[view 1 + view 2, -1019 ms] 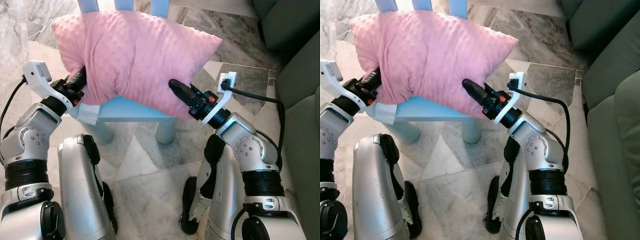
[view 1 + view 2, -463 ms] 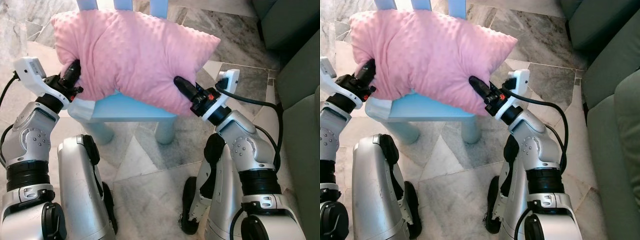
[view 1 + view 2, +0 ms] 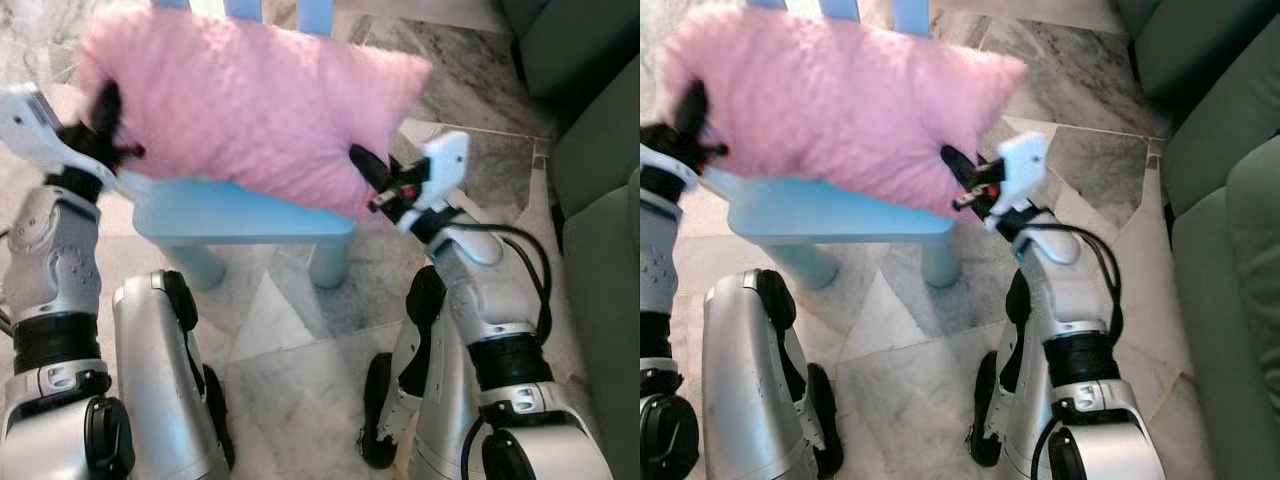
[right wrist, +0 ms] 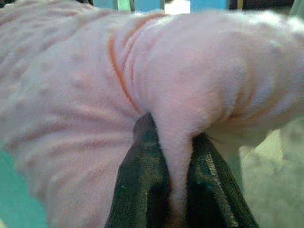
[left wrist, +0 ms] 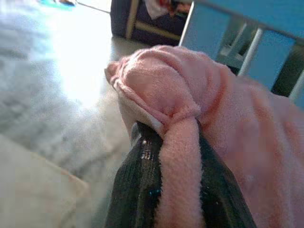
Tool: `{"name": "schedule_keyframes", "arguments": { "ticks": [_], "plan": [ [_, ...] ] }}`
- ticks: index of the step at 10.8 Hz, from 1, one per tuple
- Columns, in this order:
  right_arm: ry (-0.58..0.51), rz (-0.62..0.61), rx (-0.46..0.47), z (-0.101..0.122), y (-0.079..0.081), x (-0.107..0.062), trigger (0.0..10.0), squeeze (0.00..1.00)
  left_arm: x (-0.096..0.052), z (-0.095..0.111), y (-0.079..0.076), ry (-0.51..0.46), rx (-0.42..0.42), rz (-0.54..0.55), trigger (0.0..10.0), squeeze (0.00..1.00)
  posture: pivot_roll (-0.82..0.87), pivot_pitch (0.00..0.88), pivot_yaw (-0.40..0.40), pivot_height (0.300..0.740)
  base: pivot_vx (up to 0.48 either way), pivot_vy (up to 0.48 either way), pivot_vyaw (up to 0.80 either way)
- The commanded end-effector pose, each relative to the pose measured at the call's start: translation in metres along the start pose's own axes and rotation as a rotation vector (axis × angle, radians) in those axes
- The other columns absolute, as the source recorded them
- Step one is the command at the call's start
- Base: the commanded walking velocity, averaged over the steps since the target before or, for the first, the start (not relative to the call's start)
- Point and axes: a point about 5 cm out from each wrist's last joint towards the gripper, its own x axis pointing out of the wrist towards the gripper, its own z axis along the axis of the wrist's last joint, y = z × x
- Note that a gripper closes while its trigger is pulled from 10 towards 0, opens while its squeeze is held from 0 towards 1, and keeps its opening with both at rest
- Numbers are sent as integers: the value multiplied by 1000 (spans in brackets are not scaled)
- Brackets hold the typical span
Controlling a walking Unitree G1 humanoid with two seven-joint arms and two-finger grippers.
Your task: Move the pillow to the sofa
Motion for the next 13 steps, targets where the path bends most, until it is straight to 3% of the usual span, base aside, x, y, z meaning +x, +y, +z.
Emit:
{"name": "schedule_keyframes", "arguments": {
  "ticks": [1,4,6,9,13],
  "plan": [
    [-43,-25,-38,8,-2,1,0,0,1,17,2,-77,70,15,0,0,-13,425,-52,357,0,0,0],
    [-159,-191,-151,33,-23,0,0,0,4,37,7,-188,194,86,0,0,-11,410,-54,357,0,0,0],
    [-194,-221,-183,43,-26,-2,0,0,10,46,1,-227,237,80,0,0,-6,395,-55,357,0,0,0],
    [-218,-247,-193,50,-20,-7,0,0,7,25,-16,-176,203,65,0,0,-4,350,-55,357,0,0,0],
    [-102,-357,-109,23,0,-29,0,0,-23,-26,-70,-59,81,7,0,0,-17,232,-39,357,0,0,0]
  ]
}}
